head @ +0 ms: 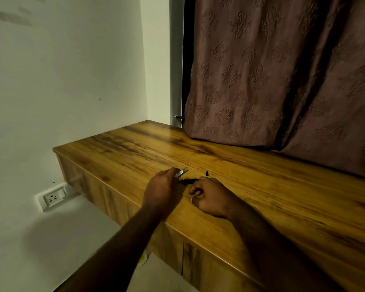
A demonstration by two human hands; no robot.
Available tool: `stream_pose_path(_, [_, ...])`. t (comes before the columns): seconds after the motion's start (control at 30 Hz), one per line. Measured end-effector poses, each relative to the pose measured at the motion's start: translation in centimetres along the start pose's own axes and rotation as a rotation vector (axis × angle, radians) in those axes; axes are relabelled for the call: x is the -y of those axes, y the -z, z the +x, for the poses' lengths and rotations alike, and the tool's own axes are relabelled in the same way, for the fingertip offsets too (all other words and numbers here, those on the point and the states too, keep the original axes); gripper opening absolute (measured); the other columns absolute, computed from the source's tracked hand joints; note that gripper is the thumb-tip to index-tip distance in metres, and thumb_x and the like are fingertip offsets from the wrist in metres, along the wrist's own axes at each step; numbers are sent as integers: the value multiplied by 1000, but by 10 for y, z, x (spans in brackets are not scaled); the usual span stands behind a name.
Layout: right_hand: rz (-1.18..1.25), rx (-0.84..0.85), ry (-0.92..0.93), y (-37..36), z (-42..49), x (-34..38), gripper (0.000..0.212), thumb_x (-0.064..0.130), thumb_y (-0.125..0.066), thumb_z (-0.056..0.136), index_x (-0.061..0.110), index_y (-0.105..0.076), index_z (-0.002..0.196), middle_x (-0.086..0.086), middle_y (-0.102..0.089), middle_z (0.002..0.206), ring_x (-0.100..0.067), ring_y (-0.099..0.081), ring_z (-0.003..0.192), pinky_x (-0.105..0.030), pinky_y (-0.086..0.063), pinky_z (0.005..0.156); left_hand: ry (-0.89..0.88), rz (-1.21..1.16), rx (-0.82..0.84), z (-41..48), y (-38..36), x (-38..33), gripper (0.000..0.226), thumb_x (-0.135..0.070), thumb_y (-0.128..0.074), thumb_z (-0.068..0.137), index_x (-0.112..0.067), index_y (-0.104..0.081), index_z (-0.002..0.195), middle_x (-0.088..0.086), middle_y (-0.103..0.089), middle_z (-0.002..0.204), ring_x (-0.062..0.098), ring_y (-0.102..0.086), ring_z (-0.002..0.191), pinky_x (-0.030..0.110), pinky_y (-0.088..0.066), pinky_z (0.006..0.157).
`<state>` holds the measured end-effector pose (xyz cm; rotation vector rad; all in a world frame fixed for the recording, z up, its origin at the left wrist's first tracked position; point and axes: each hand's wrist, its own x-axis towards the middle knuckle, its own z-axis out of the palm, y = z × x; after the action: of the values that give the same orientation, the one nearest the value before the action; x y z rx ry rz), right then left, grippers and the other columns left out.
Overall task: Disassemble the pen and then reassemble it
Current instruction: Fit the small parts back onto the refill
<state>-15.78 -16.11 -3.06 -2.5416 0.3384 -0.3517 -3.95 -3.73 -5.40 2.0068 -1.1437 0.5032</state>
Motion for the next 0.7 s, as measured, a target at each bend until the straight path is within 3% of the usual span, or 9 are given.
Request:
stream_pose_path(0.1, [37, 45, -9, 5, 3, -6, 13, 11, -67, 84, 14, -73, 95, 8, -68, 93, 0, -60, 82, -20, -50, 76, -6, -5, -6, -1, 1, -1, 35, -37, -45, 84, -20, -61, 111, 7, -68, 88, 25, -60, 78, 31, -45, 61])
stream_pose_path(0.2, [67, 60, -36, 10, 6, -13, 8, 16, -72, 82, 14, -74, 89, 2, -73, 94, -8, -65, 87, -30, -53, 82, -15, 5, -4, -1, 0, 0, 26, -31, -51, 88, -19, -60, 110, 8, -67, 87, 24, -60, 75, 30, -43, 60])
stream_pose_path(0.43, [133, -22, -97, 5, 5, -14, 8, 19, -65, 87, 21, -64, 80, 5, -67, 85, -8, -59, 78, -31, -49, 75, -22, 5, -7, -1, -1, 1, 22, -28, -53, 90, -20, -60, 109, 6, -68, 87, 23, -61, 74, 27, -40, 58])
stream_pose_path(0.6, [346, -106, -140, 4, 5, -15, 14, 7, -58, 91, 15, -62, 80, 0, -62, 71, -11, -55, 59, -22, -43, 52, -55, 14, 1, 0, -2, 4, 22, -34, -52, 90, -21, -61, 104, 4, -69, 83, 22, -61, 70, 27, -38, 55])
stream_pose_path(0.7, [584, -231, -187, 6, 6, -17, 12, 0, -58, 91, 9, -62, 84, -9, -63, 70, -17, -59, 56, -27, -52, 52, -38, 12, 0, 0, -2, 5, 28, -41, -47, 87, -23, -61, 104, 3, -69, 83, 23, -61, 70, 30, -42, 55])
